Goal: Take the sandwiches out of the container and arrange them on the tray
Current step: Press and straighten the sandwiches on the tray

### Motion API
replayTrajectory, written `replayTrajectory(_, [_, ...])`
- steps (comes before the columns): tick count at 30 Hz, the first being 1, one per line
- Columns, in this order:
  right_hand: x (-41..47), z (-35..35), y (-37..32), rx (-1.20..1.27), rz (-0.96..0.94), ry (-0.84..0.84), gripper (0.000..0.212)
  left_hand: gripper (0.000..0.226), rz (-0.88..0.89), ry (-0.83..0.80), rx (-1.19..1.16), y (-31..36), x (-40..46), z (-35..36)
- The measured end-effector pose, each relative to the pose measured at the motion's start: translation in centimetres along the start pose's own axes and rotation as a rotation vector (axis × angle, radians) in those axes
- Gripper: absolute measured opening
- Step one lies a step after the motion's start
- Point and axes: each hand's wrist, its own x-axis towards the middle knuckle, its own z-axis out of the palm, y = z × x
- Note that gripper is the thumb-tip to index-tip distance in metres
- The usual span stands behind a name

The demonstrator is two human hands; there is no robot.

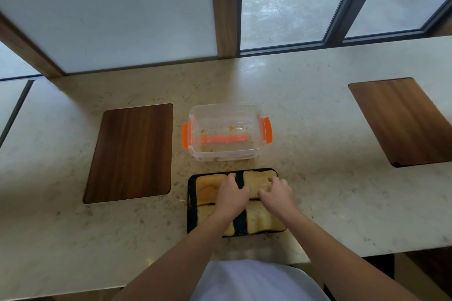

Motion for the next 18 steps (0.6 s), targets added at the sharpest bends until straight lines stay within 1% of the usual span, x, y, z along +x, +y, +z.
replayTrajectory(4, [0.2, -0.2, 0.1, -0.009, 0.014, -0.007, 0.070, 0.065, -0.060, -0.010, -0.064, 0.8, 0.3, 0.4])
replayTrajectory(8, [0.3, -0.4, 0.1, 0.009, 0.020, -0.019, 0.074, 0.063, -0.090, 0.008, -0.041, 1.0, 0.8, 0.7])
replayTrajectory(14, [0.6, -1.1, 0.8, -0.001, 0.032, -0.010, 0.073, 0.062, -0.123, -0.014, -0.047, 1.4, 0.8, 1.5])
replayTrajectory(18, [0.8, -1.4, 1.2, 0.048, 0.033, -0.048, 0.074, 0.062, -0.114, -0.032, -0.022, 1.9, 0.8, 2.1])
